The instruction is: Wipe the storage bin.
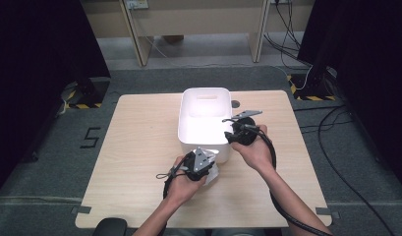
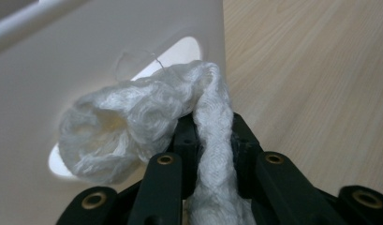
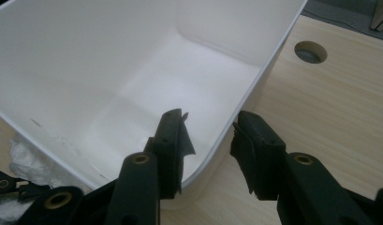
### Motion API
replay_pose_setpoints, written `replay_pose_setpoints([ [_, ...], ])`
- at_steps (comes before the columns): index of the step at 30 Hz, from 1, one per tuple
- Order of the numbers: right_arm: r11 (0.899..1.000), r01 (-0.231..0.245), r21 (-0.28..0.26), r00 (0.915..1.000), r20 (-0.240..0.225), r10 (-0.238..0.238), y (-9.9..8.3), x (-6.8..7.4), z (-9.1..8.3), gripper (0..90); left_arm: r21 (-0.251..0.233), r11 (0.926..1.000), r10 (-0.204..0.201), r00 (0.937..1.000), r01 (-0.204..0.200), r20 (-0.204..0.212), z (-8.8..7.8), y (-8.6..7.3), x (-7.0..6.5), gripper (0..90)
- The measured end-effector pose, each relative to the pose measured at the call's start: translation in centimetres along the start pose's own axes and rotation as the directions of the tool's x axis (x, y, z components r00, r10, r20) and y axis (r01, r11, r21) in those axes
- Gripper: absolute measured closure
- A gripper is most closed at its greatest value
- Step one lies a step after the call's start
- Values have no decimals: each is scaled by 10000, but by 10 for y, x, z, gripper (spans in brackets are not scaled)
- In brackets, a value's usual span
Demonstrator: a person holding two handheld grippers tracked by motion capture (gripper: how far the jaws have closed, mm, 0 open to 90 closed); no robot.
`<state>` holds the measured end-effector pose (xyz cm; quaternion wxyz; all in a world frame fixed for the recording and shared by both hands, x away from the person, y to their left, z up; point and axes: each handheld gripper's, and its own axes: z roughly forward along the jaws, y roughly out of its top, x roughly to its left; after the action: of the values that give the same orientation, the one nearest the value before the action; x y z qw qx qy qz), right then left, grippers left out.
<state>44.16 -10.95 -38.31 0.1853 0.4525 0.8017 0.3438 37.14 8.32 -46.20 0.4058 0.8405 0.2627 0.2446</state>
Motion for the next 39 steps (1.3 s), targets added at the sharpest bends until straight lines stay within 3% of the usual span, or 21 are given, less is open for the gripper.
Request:
replay_pose_setpoints([
  [19,10000,-3,-8,10000,17,3,0,0,0,623,-498,9987,82,9999,-88,-107,-12,13,-2,768],
  [25,10000,13,-27,10000,40,-13,0,0,0,623,-636,9971,406,9988,-422,-259,-19,23,-5,768],
  [32,10000,5,-29,10000,41,-5,0,0,0,621,-903,9940,575,9974,-614,-444,-25,31,-6,768],
  [39,10000,-19,-9,10000,48,19,0,0,0,621,-864,9937,680,9967,-717,-454,-23,33,-6,768],
])
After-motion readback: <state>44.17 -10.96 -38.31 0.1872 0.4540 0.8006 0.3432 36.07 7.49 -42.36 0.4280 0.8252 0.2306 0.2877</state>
